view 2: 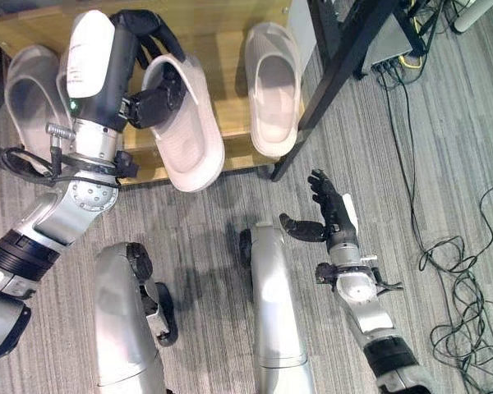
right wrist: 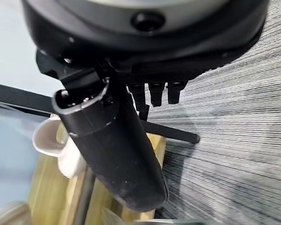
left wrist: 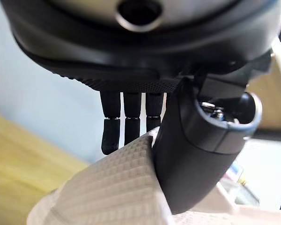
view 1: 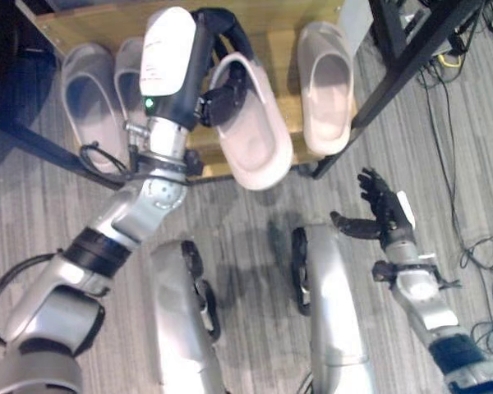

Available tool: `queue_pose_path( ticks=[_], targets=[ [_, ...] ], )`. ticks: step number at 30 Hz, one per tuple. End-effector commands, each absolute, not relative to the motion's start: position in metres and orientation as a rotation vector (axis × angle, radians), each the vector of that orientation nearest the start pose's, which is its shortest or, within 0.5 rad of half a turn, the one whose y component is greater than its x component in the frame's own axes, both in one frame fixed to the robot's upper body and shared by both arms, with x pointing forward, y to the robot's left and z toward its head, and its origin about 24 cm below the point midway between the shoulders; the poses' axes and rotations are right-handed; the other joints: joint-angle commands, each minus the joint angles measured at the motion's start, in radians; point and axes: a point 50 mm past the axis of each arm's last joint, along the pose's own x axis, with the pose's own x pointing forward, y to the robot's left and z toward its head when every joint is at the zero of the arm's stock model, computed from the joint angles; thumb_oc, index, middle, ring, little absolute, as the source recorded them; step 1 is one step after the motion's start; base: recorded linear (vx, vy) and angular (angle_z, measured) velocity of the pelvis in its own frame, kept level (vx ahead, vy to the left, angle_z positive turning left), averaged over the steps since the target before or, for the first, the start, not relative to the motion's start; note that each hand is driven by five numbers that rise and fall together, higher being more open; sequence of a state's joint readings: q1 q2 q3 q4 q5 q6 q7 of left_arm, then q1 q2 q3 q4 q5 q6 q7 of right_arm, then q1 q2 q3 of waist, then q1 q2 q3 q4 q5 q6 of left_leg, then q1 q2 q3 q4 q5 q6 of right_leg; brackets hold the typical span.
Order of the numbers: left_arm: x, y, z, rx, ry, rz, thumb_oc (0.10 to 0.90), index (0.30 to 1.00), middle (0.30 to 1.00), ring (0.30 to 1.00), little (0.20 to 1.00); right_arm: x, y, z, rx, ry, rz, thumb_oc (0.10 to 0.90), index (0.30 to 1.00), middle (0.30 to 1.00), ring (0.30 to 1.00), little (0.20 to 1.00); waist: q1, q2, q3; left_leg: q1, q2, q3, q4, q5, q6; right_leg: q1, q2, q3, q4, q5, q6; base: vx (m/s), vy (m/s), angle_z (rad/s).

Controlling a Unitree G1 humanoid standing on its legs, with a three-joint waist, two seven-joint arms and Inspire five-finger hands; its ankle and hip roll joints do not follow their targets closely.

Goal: Arrange the slippers neatly on the shoe rack.

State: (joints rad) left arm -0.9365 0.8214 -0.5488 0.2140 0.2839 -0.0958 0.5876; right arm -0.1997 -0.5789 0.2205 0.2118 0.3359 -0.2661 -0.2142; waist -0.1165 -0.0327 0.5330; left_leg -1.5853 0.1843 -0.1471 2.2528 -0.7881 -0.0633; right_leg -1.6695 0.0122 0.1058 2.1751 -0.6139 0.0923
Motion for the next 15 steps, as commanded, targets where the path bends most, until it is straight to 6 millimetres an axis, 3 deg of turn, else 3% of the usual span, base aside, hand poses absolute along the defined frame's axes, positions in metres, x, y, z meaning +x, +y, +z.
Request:
queue_pose_path(
  ticks=[1,4,5,6,7,15],
  targets=[
    [0.312,0.148,0.359,0.975,-1.353,0.413,0.400,0.300,0.300,0.300,0.300,0.272,-0.225,0.133,-0.211,-0.456,-0.011,0.800,0.900,0.900,0.900,0.900,-0.030,0.011,-0.013,0.015,-0.058,-0.038,0.010,-0.022,0.100,0.100,-0.055,0.023,0.038,-0.116,-0.016,0.02,0.033,-0.17],
    [0.318,0.151,0.357,1.017,-1.332,0.436,0.400,0.300,0.300,0.300,0.300,0.268,-0.225,0.134,-0.216,-0.458,0.010,0.800,0.900,0.900,0.900,0.900,-0.038,0.004,-0.013,0.015,-0.050,-0.032,0.041,-0.035,0.105,0.100,-0.058,0.033,0.060,-0.130,-0.015,0.01,0.043,-0.09],
    [0.324,0.156,0.358,1.067,-1.302,0.464,0.400,0.300,0.300,0.300,0.300,0.264,-0.221,0.148,-0.225,-0.513,0.036,0.800,0.900,0.900,0.900,0.900,-0.050,-0.003,-0.013,0.015,-0.042,-0.027,0.057,-0.044,0.113,0.100,-0.057,0.046,0.069,-0.130,-0.010,0.00,0.000,0.00],
    [0.325,0.156,0.358,1.067,-1.302,0.464,0.400,0.300,0.300,0.300,0.300,0.264,-0.221,0.148,-0.225,-0.513,0.035,0.800,0.900,0.900,0.900,0.900,-0.050,-0.004,-0.013,0.015,-0.043,-0.026,0.056,-0.043,0.113,0.100,-0.057,0.046,0.068,-0.129,-0.010,-0.04,0.072,0.01],
    [0.329,0.162,0.361,1.108,-1.280,0.499,0.400,0.300,0.300,0.300,0.300,0.255,-0.215,0.165,-0.237,-0.584,0.078,0.800,0.900,0.900,0.900,0.900,-0.063,-0.004,-0.013,0.015,-0.040,-0.023,0.066,-0.045,0.119,0.100,-0.056,0.050,0.072,-0.135,-0.008,-0.02,0.044,-0.01],
    [0.343,0.161,0.376,1.244,-1.237,0.524,0.400,0.300,0.300,0.300,0.300,0.244,-0.220,0.171,-0.301,-0.586,0.110,0.800,0.900,0.900,0.900,0.900,-0.077,0.003,-0.013,0.015,-0.038,-0.017,0.068,-0.041,0.124,0.100,-0.069,0.049,0.070,-0.141,0.000,-0.01,0.053,-0.04]
  ],
)
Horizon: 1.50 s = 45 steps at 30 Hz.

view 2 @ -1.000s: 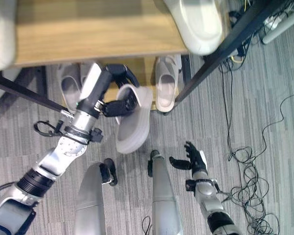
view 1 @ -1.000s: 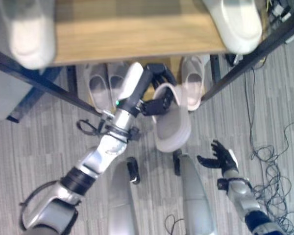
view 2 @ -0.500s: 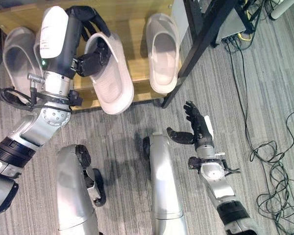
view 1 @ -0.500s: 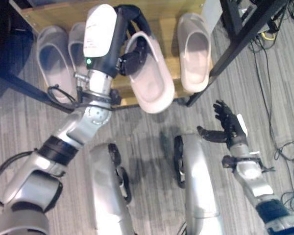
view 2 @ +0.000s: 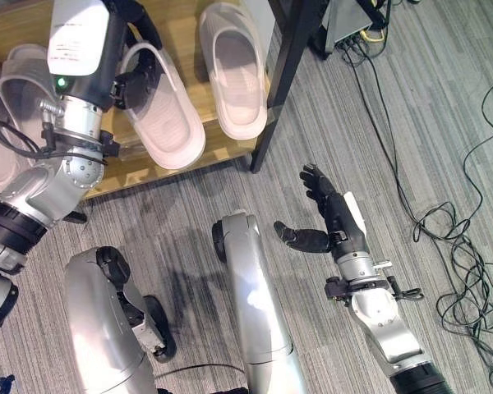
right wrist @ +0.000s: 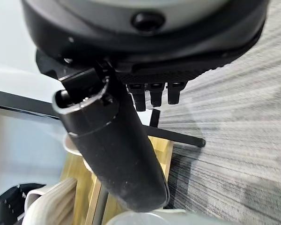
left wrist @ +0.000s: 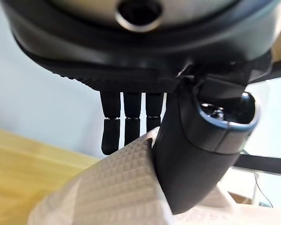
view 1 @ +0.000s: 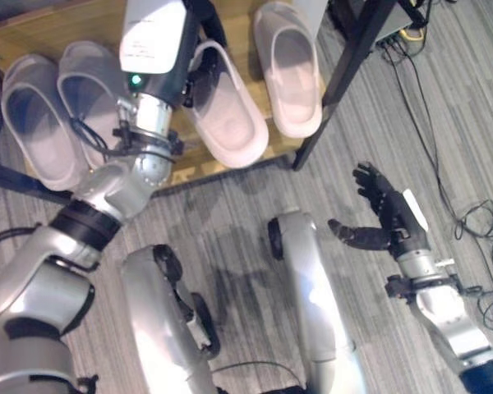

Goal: Arrange the slippers neatly on the shoe rack.

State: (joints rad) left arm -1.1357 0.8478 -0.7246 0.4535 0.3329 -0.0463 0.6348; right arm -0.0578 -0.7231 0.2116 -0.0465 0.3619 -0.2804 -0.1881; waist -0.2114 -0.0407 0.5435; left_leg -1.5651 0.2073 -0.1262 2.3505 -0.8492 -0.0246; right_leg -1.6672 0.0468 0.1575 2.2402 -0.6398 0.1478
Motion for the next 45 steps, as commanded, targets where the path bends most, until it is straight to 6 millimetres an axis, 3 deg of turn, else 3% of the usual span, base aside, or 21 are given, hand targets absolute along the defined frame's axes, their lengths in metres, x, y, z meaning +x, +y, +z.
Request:
queue_pose_path(
  ticks=[1,6,12,13,14,22,34,43,45],
  targets=[
    [0.348,0.160,0.379,1.294,-1.213,0.522,0.400,0.300,0.300,0.300,0.300,0.244,-0.219,0.179,-0.325,-0.612,0.131,0.800,0.900,0.900,0.900,0.900,0.015,0.010,-0.024,-0.005,-0.063,-0.037,-0.029,0.022,0.084,0.097,-0.103,-0.003,0.004,-0.116,-0.055,0.00,0.048,-0.03],
    [0.356,0.158,0.393,1.396,-1.161,0.511,0.400,0.300,0.300,0.300,0.300,0.243,-0.219,0.198,-0.337,-0.676,0.154,0.800,0.900,0.900,0.900,0.900,0.010,0.005,-0.024,-0.005,-0.065,-0.031,-0.030,0.022,0.081,0.097,-0.104,0.004,0.004,-0.110,-0.054,0.00,0.043,-0.02],
    [0.360,0.156,0.403,1.436,-1.127,0.511,0.400,0.300,0.300,0.300,0.300,0.244,-0.224,0.199,-0.333,-0.661,0.166,0.800,0.900,0.900,0.900,0.900,0.000,0.003,-0.024,-0.005,-0.069,-0.024,-0.032,0.025,0.076,0.097,-0.102,0.017,0.000,-0.100,-0.055,0.00,0.035,-0.03],
    [0.361,0.155,0.404,1.441,-1.122,0.509,0.643,0.665,0.665,0.665,0.665,0.244,-0.224,0.202,-0.333,-0.669,0.171,0.800,0.900,0.900,0.900,0.900,-0.001,0.003,-0.024,-0.005,-0.068,-0.022,-0.032,0.025,0.074,0.097,-0.102,0.019,-0.002,-0.099,-0.056,0.00,0.053,-0.04],
    [0.363,0.156,0.407,1.453,-1.099,0.517,0.800,0.900,0.900,0.900,0.900,0.245,-0.225,0.203,-0.334,-0.670,0.176,0.800,0.900,0.900,0.900,0.900,-0.004,0.003,-0.024,-0.005,-0.069,-0.021,-0.027,0.025,0.073,0.097,-0.102,0.021,-0.001,-0.096,-0.056,0.01,0.053,-0.03],
    [0.368,0.152,0.417,1.291,-1.035,0.518,0.800,0.900,0.900,0.900,0.900,0.253,-0.225,0.203,-0.335,-0.655,0.164,0.800,0.900,0.900,0.900,0.900,-0.005,-0.003,-0.024,-0.005,-0.072,-0.010,-0.022,0.024,0.072,0.097,-0.100,0.032,-0.007,-0.087,-0.051,0.00,0.039,-0.03],
    [0.362,0.145,0.382,1.177,-1.073,0.364,0.800,0.900,0.900,0.900,0.900,0.253,-0.239,0.200,-0.374,-0.613,0.139,0.800,0.900,0.900,0.900,0.900,0.022,-0.004,-0.024,-0.005,-0.094,0.007,0.000,0.010,0.057,0.097,-0.113,0.061,0.034,-0.100,-0.053,0.00,0.007,0.01],
    [0.357,0.151,0.364,1.083,-1.072,0.318,0.800,0.900,0.900,0.900,0.900,0.253,-0.247,0.198,-0.381,-0.579,0.124,0.800,0.900,0.900,0.900,0.900,0.041,0.000,-0.024,-0.005,-0.102,0.011,0.010,0.001,0.050,0.097,-0.119,0.071,0.053,-0.108,-0.064,0.00,0.000,0.02],
    [0.350,0.143,0.361,0.961,-1.117,0.309,0.800,0.900,0.900,0.900,0.900,0.270,-0.241,0.162,-0.428,-0.476,0.067,0.800,0.900,0.900,0.900,0.900,0.055,0.013,-0.024,-0.005,-0.111,0.014,0.010,0.000,0.051,0.097,-0.124,0.067,0.055,-0.114,-0.070,0.00,0.000,0.00]
  ],
)
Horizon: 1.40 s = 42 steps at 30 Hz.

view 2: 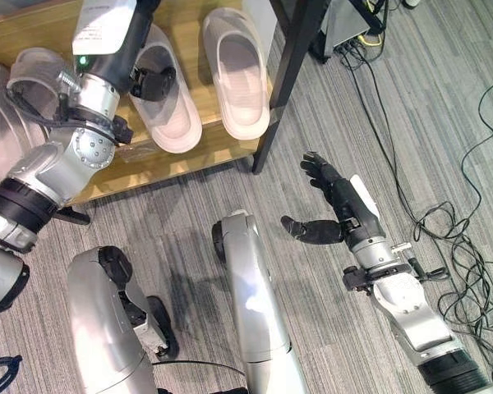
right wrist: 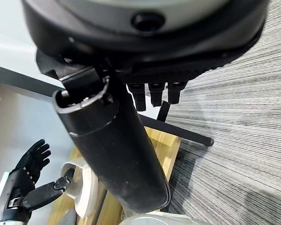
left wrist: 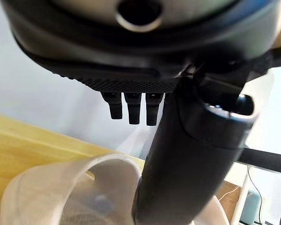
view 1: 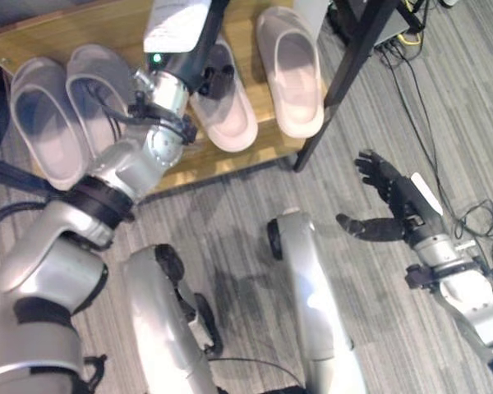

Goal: Arrange the slippers neatly on the shoe rack.

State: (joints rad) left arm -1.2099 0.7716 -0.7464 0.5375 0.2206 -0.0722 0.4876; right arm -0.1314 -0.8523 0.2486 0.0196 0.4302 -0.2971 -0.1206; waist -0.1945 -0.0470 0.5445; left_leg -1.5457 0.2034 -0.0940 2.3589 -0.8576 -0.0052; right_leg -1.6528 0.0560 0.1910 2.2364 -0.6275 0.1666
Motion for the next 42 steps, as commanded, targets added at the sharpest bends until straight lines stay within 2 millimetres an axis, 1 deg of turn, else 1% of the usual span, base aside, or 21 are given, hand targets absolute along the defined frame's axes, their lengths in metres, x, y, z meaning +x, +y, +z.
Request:
queue_pose_path(
  ticks=[1,2,3,4,5,6,9,10,12,13,14,16,18,20,21,24,25,30,33,38,42],
  targets=[
    [0.347,0.141,0.359,0.925,-1.137,0.305,0.800,0.900,0.900,0.900,0.900,0.271,-0.239,0.160,-0.430,-0.477,0.060,0.800,0.900,0.900,0.900,0.900,0.042,0.024,-0.025,-0.024,-0.108,-0.016,0.001,0.007,0.031,0.083,-0.134,0.034,0.059,-0.129,-0.090,-0.02,0.000,0.04],
    [0.342,0.140,0.359,0.871,-1.161,0.307,0.800,0.900,0.900,0.900,0.900,0.274,-0.238,0.160,-0.429,-0.481,0.041,0.800,0.900,0.900,0.900,0.900,0.047,0.029,-0.025,-0.024,-0.110,-0.015,0.002,0.007,0.031,0.083,-0.136,0.032,0.061,-0.133,-0.091,-0.01,0.010,0.04],
    [0.342,0.141,0.359,0.870,-1.160,0.309,0.800,0.900,0.900,0.900,0.900,0.275,-0.237,0.160,-0.431,-0.482,0.042,0.800,0.900,0.900,0.900,0.900,0.045,0.030,-0.025,-0.024,-0.110,-0.016,0.002,0.006,0.031,0.083,-0.136,0.031,0.061,-0.133,-0.092,-0.02,0.016,0.07],
    [0.336,0.142,0.356,0.755,-1.170,0.297,0.800,0.900,0.900,0.900,0.900,0.280,-0.235,0.161,-0.418,-0.488,0.025,0.800,0.900,0.900,0.900,0.900,0.053,0.037,-0.025,-0.024,-0.112,-0.013,0.006,0.004,0.032,0.083,-0.138,0.028,0.065,-0.136,-0.094,-0.01,0.009,0.05],
    [0.336,0.143,0.355,0.755,-1.169,0.298,0.800,0.900,0.900,0.900,0.900,0.281,-0.235,0.161,-0.418,-0.488,0.026,0.800,0.900,0.900,0.900,0.900,0.052,0.037,-0.025,-0.024,-0.113,-0.014,0.006,0.004,0.032,0.083,-0.138,0.028,0.065,-0.136,-0.094,-0.02,0.001,0.05],
    [0.334,0.141,0.348,0.608,-1.148,0.258,0.800,0.900,0.900,0.900,0.900,0.285,-0.235,0.163,-0.403,-0.491,-0.004,0.800,0.900,0.900,0.900,0.900,0.063,0.041,-0.025,-0.024,-0.114,-0.011,0.008,0.003,0.031,0.083,-0.141,0.030,0.069,-0.139,-0.096,0.00,0.000,0.00],
    [0.331,0.141,0.329,0.287,-1.064,0.149,0.800,0.900,0.900,0.900,0.900,0.292,-0.238,0.164,-0.392,-0.475,-0.042,0.800,0.900,0.900,0.900,0.900,0.075,0.047,-0.025,-0.024,-0.120,-0.015,0.007,0.005,0.027,0.083,-0.144,0.033,0.074,-0.144,-0.099,0.00,0.000,0.00],
    [0.331,0.143,0.329,0.284,-1.062,0.149,0.800,0.900,0.900,0.900,0.900,0.293,-0.238,0.164,-0.394,-0.474,-0.041,0.800,0.900,0.900,0.900,0.900,0.073,0.049,-0.025,-0.024,-0.120,-0.015,0.008,0.005,0.027,0.083,-0.144,0.033,0.075,-0.144,-0.099,0.00,0.000,0.00],
    [0.333,0.137,0.314,0.156,-0.982,0.039,0.800,0.900,0.900,0.900,0.900,0.300,-0.243,0.166,-0.375,-0.452,-0.063,0.800,0.900,0.900,0.900,0.900,0.082,0.052,-0.025,-0.024,-0.124,-0.014,0.004,0.007,0.021,0.083,-0.153,0.037,0.079,-0.147,-0.105,-0.02,-0.036,0.06],
    [0.334,0.135,0.311,0.129,-0.957,0.011,0.800,0.900,0.900,0.900,0.900,0.303,-0.244,0.169,-0.373,-0.454,-0.067,0.800,0.900,0.900,0.900,0.900,0.084,0.052,-0.025,-0.024,-0.124,-0.012,0.002,0.008,0.019,0.083,-0.155,0.038,0.081,-0.147,-0.107,-0.02,-0.032,0.10],
    [0.334,0.135,0.311,0.128,-0.957,0.011,0.800,0.900,0.900,0.900,0.900,0.303,-0.244,0.169,-0.373,-0.454,-0.065,0.800,0.900,0.900,0.900,0.900,0.083,0.052,-0.025,-0.024,-0.124,-0.012,0.001,0.008,0.019,0.083,-0.155,0.038,0.081,-0.147,-0.107,-0.02,-0.026,0.07],
    [0.338,0.132,0.301,0.119,-0.907,-0.028,0.800,0.900,0.900,0.900,0.900,0.312,-0.242,0.176,-0.363,-0.457,-0.063,0.800,0.900,0.900,0.900,0.900,0.092,0.052,-0.025,-0.024,-0.122,-0.011,-0.004,0.011,0.014,0.083,-0.160,0.041,0.086,-0.148,-0.114,-0.02,-0.045,0.05],
    [0.340,0.130,0.297,0.124,-0.887,-0.039,0.800,0.900,0.900,0.900,0.900,0.315,-0.240,0.178,-0.366,-0.454,-0.058,0.800,0.900,0.900,0.900,0.900,0.095,0.051,-0.025,-0.024,-0.122,-0.010,-0.007,0.012,0.012,0.083,-0.161,0.044,0.086,-0.147,-0.116,-0.02,-0.036,0.07],
    [0.343,0.128,0.291,0.133,-0.859,-0.049,0.800,0.900,0.900,0.900,0.900,0.320,-0.238,0.178,-0.359,-0.449,-0.054,0.800,0.900,0.900,0.900,0.900,0.098,0.050,-0.025,-0.024,-0.120,-0.010,-0.009,0.012,0.009,0.083,-0.164,0.046,0.087,-0.146,-0.118,-0.03,-0.031,0.06],
    [0.346,0.127,0.284,0.146,-0.828,-0.057,0.800,0.900,0.900,0.900,0.900,0.324,-0.235,0.179,-0.360,-0.444,-0.048,0.800,0.900,0.900,0.900,0.900,0.102,0.052,-0.025,-0.024,-0.119,-0.014,-0.011,0.014,0.008,0.083,-0.166,0.045,0.087,-0.147,-0.121,0.00,0.000,0.00],
    [0.349,0.126,0.279,0.159,-0.799,-0.059,0.800,0.900,0.900,0.900,0.900,0.327,-0.232,0.179,-0.356,-0.442,-0.042,0.800,0.900,0.900,0.900,0.900,0.105,0.052,-0.025,-0.024,-0.119,-0.017,-0.015,0.015,0.007,0.083,-0.167,0.044,0.085,-0.145,-0.122,0.00,0.000,0.00],
    [0.353,0.124,0.273,0.182,-0.772,-0.065,0.800,0.900,0.900,0.900,0.900,0.330,-0.229,0.178,-0.358,-0.440,-0.037,0.800,0.900,0.900,0.900,0.900,0.106,0.054,-0.025,-0.024,-0.119,-0.018,-0.016,0.015,0.007,0.083,-0.167,0.043,0.084,-0.145,-0.124,0.00,0.000,0.00],
    [0.360,0.121,0.263,0.235,-0.722,-0.074,0.800,0.900,0.900,0.900,0.900,0.335,-0.221,0.178,-0.351,-0.443,-0.027,0.800,0.900,0.900,0.900,0.900,0.103,0.056,-0.025,-0.024,-0.118,-0.016,-0.019,0.018,0.006,0.083,-0.165,0.042,0.083,-0.144,-0.125,0.00,0.000,0.00],
    [0.369,0.119,0.251,0.281,-0.663,-0.068,0.800,0.900,0.900,0.900,0.900,0.340,-0.213,0.178,-0.332,-0.446,-0.021,0.800,0.900,0.900,0.900,0.900,0.097,0.054,-0.025,-0.024,-0.120,-0.013,-0.022,0.018,0.006,0.083,-0.164,0.045,0.081,-0.144,-0.125,0.00,0.000,0.00],
    [0.376,0.114,0.250,0.285,-0.632,-0.064,0.800,0.900,0.900,0.900,0.900,0.348,-0.204,0.178,-0.326,-0.440,-0.010,0.800,0.900,0.900,0.900,0.900,0.091,0.057,-0.025,-0.024,-0.122,-0.011,-0.026,0.021,0.005,0.083,-0.163,0.048,0.080,-0.147,-0.124,0.00,0.000,0.00],
    [0.384,0.103,0.263,0.301,-0.635,-0.064,0.800,0.900,0.900,0.900,0.900,0.360,-0.191,0.188,-0.325,-0.453,0.005,0.800,0.900,0.900,0.900,0.900,0.087,0.057,-0.025,-0.024,-0.127,-0.012,-0.029,0.024,0.002,0.083,-0.163,0.052,0.081,-0.148,-0.123,0.00,0.000,0.00]
  ],
)
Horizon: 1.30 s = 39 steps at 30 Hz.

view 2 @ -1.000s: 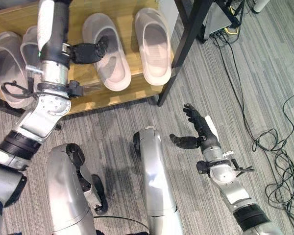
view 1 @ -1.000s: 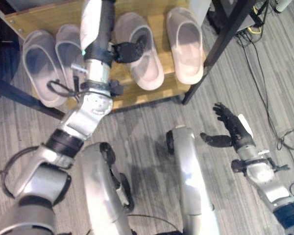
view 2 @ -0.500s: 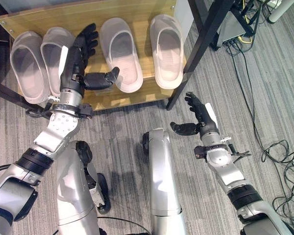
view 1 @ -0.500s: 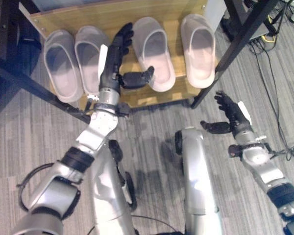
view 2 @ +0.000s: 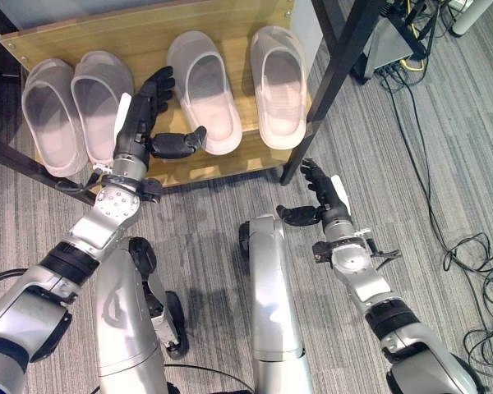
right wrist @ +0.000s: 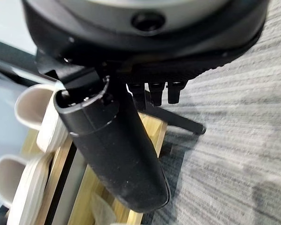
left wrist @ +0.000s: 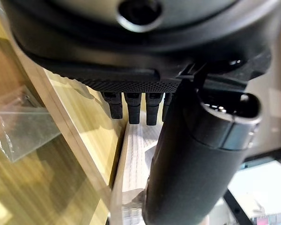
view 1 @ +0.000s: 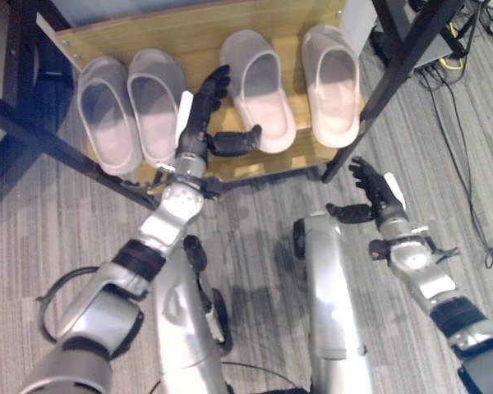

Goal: Arrange the slippers neatly on the shoe rack.

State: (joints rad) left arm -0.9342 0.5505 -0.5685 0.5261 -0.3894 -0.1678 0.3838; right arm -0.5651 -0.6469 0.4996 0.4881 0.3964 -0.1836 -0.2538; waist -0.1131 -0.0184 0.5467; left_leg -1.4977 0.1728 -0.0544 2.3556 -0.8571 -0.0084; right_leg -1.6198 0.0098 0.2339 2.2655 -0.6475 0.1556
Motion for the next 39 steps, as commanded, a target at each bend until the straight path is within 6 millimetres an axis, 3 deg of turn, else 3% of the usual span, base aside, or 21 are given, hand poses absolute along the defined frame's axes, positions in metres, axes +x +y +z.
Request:
queue_pose_path(
  ticks=[1,9,15,22,27,31,33,34,39],
  targets=[
    [0.385,0.099,0.268,0.303,-0.644,-0.069,0.800,0.900,0.900,0.900,0.900,0.363,-0.188,0.191,-0.322,-0.459,0.009,0.800,0.900,0.900,0.900,0.900,0.006,0.028,-0.027,-0.072,-0.096,-0.053,-0.026,0.023,0.005,0.050,-0.118,0.010,0.052,-0.129,-0.112,0.00,0.000,0.00],
    [0.387,0.077,0.298,0.305,-0.702,-0.092,0.800,0.900,0.900,0.900,0.900,0.381,-0.163,0.217,-0.301,-0.490,0.035,0.800,0.900,0.900,0.900,0.900,0.005,0.024,-0.027,-0.072,-0.098,-0.062,-0.028,0.025,-0.003,0.050,-0.118,0.008,0.057,-0.132,-0.116,0.00,0.000,0.00],
    [0.385,0.072,0.305,0.284,-0.721,-0.100,0.800,0.900,0.900,0.900,0.900,0.386,-0.157,0.222,-0.291,-0.490,0.037,0.800,0.900,0.900,0.900,0.900,0.009,0.023,-0.027,-0.072,-0.100,-0.064,-0.028,0.025,-0.007,0.050,-0.120,0.003,0.059,-0.131,-0.116,0.00,0.000,0.00],
    [0.377,0.082,0.320,0.256,-0.792,-0.080,0.800,0.900,0.900,0.900,0.900,0.386,-0.156,0.227,-0.291,-0.504,0.040,0.800,0.900,0.900,0.900,0.900,0.017,0.029,-0.027,-0.072,-0.103,-0.069,-0.031,0.030,-0.011,0.050,-0.122,-0.002,0.062,-0.134,-0.125,0.00,0.000,0.00],
    [0.359,0.097,0.332,0.210,-0.900,-0.070,0.800,0.900,0.900,0.900,0.900,0.380,-0.163,0.227,-0.295,-0.521,0.038,0.800,0.900,0.900,0.900,0.900,0.029,0.032,-0.027,-0.072,-0.107,-0.068,-0.034,0.034,-0.014,0.050,-0.124,-0.009,0.068,-0.135,-0.129,-0.01,-0.022,0.00],
    [0.343,0.113,0.330,0.193,-0.965,-0.062,0.800,0.900,0.900,0.900,0.900,0.370,-0.182,0.208,-0.331,-0.479,0.022,0.800,0.900,0.900,0.900,0.900,0.037,0.030,-0.027,-0.072,-0.113,-0.064,-0.038,0.037,-0.014,0.050,-0.122,-0.006,0.072,-0.135,-0.131,-0.01,-0.026,0.02],
    [0.333,0.123,0.325,0.169,-0.993,-0.053,0.800,0.900,0.900,0.900,0.900,0.358,-0.201,0.179,-0.367,-0.408,-0.003,0.800,0.900,0.900,0.900,0.900,0.037,0.029,-0.027,-0.072,-0.116,-0.061,-0.043,0.040,-0.011,0.050,-0.118,-0.004,0.074,-0.135,-0.135,-0.01,-0.034,0.07],
    [0.333,0.123,0.325,0.168,-0.993,-0.053,0.800,0.900,0.900,0.900,0.900,0.358,-0.201,0.179,-0.367,-0.408,-0.003,0.800,0.900,0.900,0.900,0.900,0.037,0.029,-0.027,-0.072,-0.116,-0.061,-0.043,0.040,-0.011,0.050,-0.118,-0.004,0.074,-0.135,-0.135,-0.02,-0.033,0.13],
    [0.313,0.135,0.314,0.139,-1.046,-0.052,0.800,0.900,0.900,0.900,0.900,0.330,-0.231,0.128,-0.435,-0.273,-0.060,0.800,0.900,0.900,0.900,0.900,0.034,0.018,-0.027,-0.072,-0.123,-0.053,-0.065,0.047,-0.007,0.050,-0.112,-0.002,0.067,-0.127,-0.145,-0.01,-0.027,0.07]
  ],
)
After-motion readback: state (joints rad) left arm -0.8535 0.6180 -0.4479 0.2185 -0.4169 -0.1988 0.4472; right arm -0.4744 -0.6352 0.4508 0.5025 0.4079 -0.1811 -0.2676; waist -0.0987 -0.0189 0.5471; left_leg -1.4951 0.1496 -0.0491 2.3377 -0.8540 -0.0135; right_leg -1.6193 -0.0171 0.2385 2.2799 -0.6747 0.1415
